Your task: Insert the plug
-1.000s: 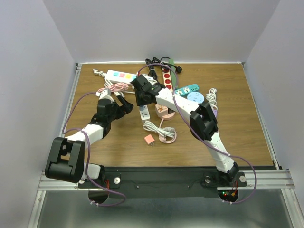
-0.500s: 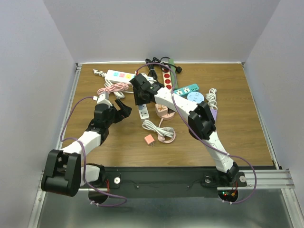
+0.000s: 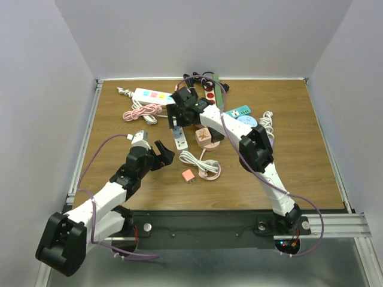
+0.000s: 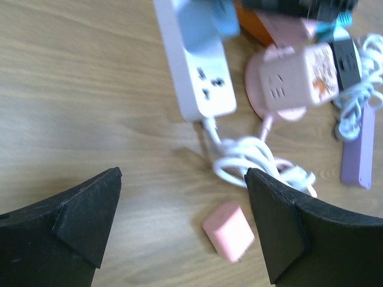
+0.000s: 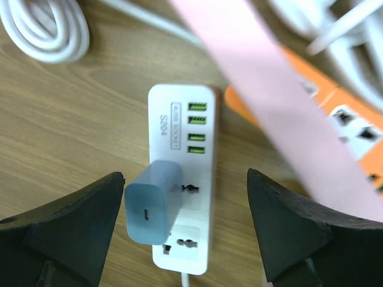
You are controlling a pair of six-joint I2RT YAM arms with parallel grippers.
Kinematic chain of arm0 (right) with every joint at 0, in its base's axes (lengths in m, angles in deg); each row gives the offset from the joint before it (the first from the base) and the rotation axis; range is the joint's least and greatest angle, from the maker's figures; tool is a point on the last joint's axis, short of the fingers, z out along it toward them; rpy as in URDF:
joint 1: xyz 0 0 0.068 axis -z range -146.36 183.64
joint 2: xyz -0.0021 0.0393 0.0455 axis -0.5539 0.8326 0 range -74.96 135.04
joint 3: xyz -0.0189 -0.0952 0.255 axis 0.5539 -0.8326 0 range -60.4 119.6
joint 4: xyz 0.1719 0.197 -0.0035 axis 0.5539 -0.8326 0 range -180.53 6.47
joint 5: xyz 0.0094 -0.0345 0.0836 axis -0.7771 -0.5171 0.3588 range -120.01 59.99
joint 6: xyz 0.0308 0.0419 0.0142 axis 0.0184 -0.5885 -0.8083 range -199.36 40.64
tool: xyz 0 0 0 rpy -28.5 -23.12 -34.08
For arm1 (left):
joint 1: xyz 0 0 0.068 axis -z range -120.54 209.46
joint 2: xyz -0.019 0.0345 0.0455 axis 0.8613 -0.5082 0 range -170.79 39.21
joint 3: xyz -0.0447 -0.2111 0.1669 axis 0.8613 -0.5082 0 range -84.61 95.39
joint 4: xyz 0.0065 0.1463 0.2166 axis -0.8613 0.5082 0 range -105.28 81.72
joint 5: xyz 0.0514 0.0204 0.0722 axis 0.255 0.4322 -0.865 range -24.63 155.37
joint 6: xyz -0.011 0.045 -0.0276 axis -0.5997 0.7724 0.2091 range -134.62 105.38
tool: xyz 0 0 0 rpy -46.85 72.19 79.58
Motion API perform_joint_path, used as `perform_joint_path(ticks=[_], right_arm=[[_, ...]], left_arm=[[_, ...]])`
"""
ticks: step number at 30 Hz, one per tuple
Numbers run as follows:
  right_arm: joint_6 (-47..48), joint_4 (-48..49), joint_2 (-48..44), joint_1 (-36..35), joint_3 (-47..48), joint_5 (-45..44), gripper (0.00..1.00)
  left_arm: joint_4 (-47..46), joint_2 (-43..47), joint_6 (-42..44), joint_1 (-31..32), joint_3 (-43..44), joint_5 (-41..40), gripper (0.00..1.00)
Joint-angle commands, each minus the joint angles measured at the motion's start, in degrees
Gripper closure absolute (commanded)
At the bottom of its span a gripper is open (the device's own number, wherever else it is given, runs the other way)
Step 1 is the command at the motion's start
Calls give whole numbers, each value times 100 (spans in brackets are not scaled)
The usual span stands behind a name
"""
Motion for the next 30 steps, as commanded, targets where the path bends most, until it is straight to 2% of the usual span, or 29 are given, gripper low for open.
perform_joint_path(ticks=[1, 7, 10, 13, 20, 30], right_arm=[[170, 525, -1055, 350, -281, -36, 12], [56, 1483, -2102, 869, -1749, 463, 11], [90, 1835, -2699, 1177, -2539, 815, 11], [126, 2072, -2964, 1431, -2892, 1227, 11], [231, 2442, -3483, 2020, -3657, 1931, 11], [267, 2925, -3870, 2715, -4501, 2732, 11]], left_arm=[[446, 85, -327, 562, 70, -539, 4], [1104, -372, -557, 958, 140, -416, 4], [1561, -477, -723, 1292, 586, -573, 4], [2010, -748, -1013, 1730, 1017, -793, 4], [2301, -1672, -1734, 2540, 1650, -873, 4], [2811, -2612, -1884, 2646, 2381, -539, 4]])
